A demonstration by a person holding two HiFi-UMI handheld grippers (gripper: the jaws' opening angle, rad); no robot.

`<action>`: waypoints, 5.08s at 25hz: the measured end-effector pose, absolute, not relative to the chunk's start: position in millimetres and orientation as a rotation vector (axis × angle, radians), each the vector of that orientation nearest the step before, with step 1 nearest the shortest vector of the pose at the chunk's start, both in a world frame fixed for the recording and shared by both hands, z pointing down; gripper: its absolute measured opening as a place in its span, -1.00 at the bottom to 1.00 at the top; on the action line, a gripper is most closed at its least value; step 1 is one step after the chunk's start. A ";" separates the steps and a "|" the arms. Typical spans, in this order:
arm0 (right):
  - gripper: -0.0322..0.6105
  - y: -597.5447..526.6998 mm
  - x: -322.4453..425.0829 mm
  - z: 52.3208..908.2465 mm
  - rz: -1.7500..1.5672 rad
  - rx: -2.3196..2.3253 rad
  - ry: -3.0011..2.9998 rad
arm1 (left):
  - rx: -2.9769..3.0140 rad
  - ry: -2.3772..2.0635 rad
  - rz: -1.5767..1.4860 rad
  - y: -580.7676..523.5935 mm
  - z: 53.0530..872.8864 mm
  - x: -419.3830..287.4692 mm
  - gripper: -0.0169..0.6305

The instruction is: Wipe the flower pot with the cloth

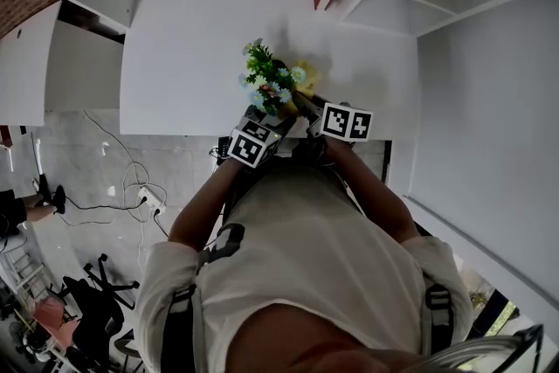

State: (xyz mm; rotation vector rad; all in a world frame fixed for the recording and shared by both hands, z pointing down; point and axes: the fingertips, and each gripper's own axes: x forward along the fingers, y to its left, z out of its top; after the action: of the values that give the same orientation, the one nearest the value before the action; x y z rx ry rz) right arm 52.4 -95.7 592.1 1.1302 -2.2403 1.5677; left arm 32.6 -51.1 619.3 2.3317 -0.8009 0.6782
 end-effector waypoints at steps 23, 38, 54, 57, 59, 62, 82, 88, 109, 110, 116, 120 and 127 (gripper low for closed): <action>-0.56 -86.1 35.6 594.9 1.650 1.095 -2.160 | 2.354 -0.905 0.762 -94.6 614.6 -37.2 -0.22; -0.55 -83.3 43.1 645.8 1.661 1.176 -2.017 | 2.258 -1.002 0.611 -90.1 619.5 -17.6 -0.27; -0.56 -86.2 47.4 634.1 1.628 1.048 -2.093 | 2.576 -0.579 1.079 -123.5 612.8 -47.0 0.05; -0.56 -88.1 42.1 615.5 1.642 1.003 -2.161 | 2.586 -0.595 1.035 -126.6 619.5 -35.8 0.05; -0.56 -91.5 39.3 600.3 1.688 0.992 -2.216 | 2.575 -0.642 0.981 -127.2 619.1 -32.3 0.05; -0.56 -96.0 38.0 590.6 1.732 1.002 -2.261 | 2.525 -0.731 0.892 -124.2 615.8 -29.2 -0.02; -0.54 -80.2 53.3 653.4 1.793 1.022 -2.078 | 2.328 -1.064 0.709 -111.0 614.3 -37.9 -0.08; -0.55 -111.5 68.1 598.5 1.874 1.073 -2.220 | 2.355 -1.051 0.728 -115.2 612.8 -34.2 -0.07; -0.53 -92.4 56.5 656.0 1.755 1.023 -2.061 | 2.292 -1.095 0.685 -117.0 613.7 -46.2 -0.13; -0.52 -92.9 61.0 655.4 1.754 1.031 -2.058 | 2.288 -1.104 0.676 -117.5 612.9 -49.7 -0.13; -0.54 -115.1 103.0 644.1 1.879 1.222 -2.026 | 2.269 -1.149 0.658 -115.1 612.3 -70.3 -0.13; -0.54 -141.2 129.0 611.8 1.795 1.340 -2.086 | 2.245 -1.139 0.657 -102.1 611.2 -77.2 -0.15; -0.54 -152.1 129.2 591.9 1.334 1.246 -2.136 | 2.244 -1.142 0.602 -94.4 599.9 -80.9 -0.20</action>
State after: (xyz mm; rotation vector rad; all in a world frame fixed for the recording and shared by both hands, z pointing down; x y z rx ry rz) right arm 129.2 -152.1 591.9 1.2461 -2.1361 1.3343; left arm -80.9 -94.4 599.9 2.2440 -1.1421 0.6016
